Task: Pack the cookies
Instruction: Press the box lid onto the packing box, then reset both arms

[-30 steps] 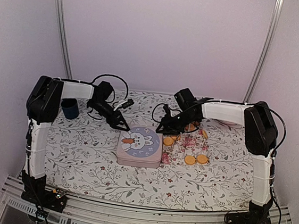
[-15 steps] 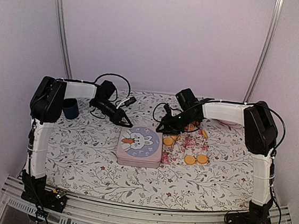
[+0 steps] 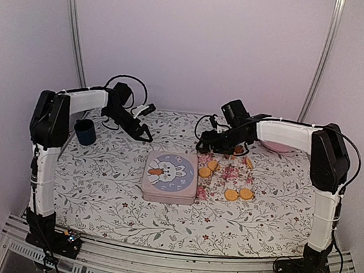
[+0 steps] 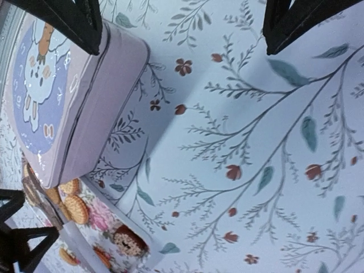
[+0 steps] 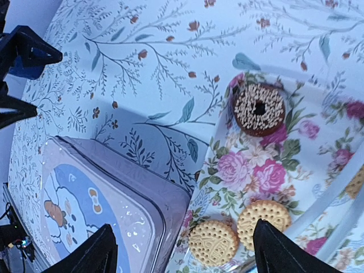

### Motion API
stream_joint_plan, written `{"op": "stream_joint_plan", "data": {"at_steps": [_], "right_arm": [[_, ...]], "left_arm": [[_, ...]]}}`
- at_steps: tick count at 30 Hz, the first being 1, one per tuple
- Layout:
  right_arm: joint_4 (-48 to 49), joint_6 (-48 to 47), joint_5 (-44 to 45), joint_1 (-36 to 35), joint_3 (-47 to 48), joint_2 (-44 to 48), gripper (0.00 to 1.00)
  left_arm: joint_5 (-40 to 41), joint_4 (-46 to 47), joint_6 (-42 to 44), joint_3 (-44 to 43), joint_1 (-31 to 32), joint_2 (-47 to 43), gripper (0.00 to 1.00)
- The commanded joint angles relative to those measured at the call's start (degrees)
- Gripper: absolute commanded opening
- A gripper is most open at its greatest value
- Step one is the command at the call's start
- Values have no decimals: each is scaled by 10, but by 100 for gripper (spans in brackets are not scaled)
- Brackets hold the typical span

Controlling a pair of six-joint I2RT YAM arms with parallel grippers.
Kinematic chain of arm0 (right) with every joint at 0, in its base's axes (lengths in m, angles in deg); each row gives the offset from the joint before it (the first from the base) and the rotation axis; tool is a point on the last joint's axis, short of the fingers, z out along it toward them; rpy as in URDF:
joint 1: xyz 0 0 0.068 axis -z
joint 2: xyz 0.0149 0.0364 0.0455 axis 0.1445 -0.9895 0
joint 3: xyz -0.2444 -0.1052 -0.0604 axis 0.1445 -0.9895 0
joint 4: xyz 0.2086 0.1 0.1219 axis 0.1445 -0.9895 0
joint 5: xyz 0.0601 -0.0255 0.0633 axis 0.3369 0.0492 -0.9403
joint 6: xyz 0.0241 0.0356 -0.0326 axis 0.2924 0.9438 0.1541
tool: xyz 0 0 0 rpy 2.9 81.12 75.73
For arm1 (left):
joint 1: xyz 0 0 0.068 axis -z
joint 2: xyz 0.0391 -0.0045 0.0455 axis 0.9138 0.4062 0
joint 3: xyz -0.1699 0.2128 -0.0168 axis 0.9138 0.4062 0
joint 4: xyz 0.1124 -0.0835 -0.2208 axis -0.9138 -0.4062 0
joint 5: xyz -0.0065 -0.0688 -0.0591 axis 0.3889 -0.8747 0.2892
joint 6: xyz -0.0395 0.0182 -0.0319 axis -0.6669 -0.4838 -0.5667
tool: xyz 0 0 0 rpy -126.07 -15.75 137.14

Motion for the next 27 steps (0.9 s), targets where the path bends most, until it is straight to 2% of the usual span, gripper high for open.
{"op": "stream_joint_plan", "data": {"at_steps": [1,4,7,12,16,19,22,24,27], "right_arm": [[-1,-21,65,8,-6,81,88],[12,-33,102,12,-32,125,100],[57,-46,164,23,-97,192,99],[167,-44,267,79,-248,313,99],[262,-38,341,130,-383,384,99],[320,-48,394,159,-451,405,99],[357,-101,447,177,-488,402,99],[382,-119,449,193,-514,403,99],[460,-129,451,214,-562,419,99]], "left_arm": [[59,-20,-18,-3,-42,-92,99],[69,-23,-18,24,-66,-133,99],[75,50,-43,118,-95,-200,99],[128,345,-123,381,-156,-339,99],[136,666,-162,624,-196,-418,99],[140,895,-194,758,-211,-436,99],[163,1019,-192,823,-214,-427,99],[184,1083,-202,851,-215,-418,99],[189,1098,-202,861,-215,-419,99]]}}
